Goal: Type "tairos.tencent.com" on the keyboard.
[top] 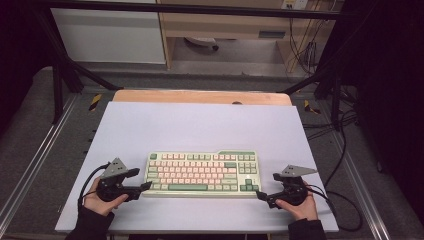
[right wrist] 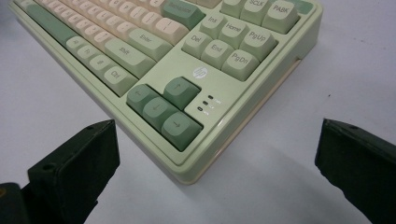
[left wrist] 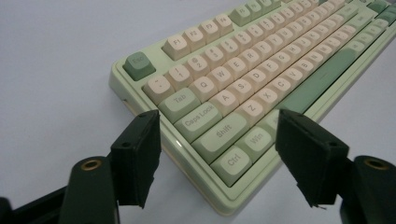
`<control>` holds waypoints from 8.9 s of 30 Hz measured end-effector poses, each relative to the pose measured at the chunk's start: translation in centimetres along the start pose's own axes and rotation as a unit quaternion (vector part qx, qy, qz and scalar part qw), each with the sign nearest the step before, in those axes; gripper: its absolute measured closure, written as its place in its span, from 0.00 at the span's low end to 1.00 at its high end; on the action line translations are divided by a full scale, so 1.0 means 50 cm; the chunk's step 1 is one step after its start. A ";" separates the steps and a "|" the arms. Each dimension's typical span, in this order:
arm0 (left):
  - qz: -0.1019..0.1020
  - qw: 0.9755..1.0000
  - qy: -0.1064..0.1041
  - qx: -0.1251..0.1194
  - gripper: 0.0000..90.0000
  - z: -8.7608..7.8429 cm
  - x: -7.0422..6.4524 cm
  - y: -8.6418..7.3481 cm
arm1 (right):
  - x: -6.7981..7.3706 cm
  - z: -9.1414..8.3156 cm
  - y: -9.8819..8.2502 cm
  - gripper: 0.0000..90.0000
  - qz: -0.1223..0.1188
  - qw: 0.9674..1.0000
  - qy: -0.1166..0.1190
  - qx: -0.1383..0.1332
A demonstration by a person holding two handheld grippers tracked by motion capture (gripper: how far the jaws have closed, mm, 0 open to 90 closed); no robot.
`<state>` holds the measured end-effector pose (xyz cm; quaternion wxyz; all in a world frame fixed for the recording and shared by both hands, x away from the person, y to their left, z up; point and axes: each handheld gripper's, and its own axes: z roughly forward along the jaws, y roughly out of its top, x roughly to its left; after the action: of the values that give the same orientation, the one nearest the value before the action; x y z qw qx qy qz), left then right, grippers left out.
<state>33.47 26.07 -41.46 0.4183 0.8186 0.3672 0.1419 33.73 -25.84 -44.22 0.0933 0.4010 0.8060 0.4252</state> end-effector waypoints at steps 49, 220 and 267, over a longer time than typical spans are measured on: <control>0.035 0.998 -0.023 0.037 0.99 0.101 -0.072 0.103 | 0.001 0.003 0.000 0.01 -0.004 1.000 -0.002 0.009; 0.020 0.999 0.002 0.024 1.00 0.062 -0.020 0.027 | 0.163 0.139 0.158 0.82 -0.060 0.996 0.062 0.005; 0.021 0.999 0.000 0.025 1.00 0.064 -0.021 0.025 | 0.195 0.269 0.205 1.00 -0.057 0.997 0.039 0.021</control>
<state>35.09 22.99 -42.34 0.3949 0.8362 0.3530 0.1420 39.73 -7.30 -42.93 0.0775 0.3394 0.8395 0.4173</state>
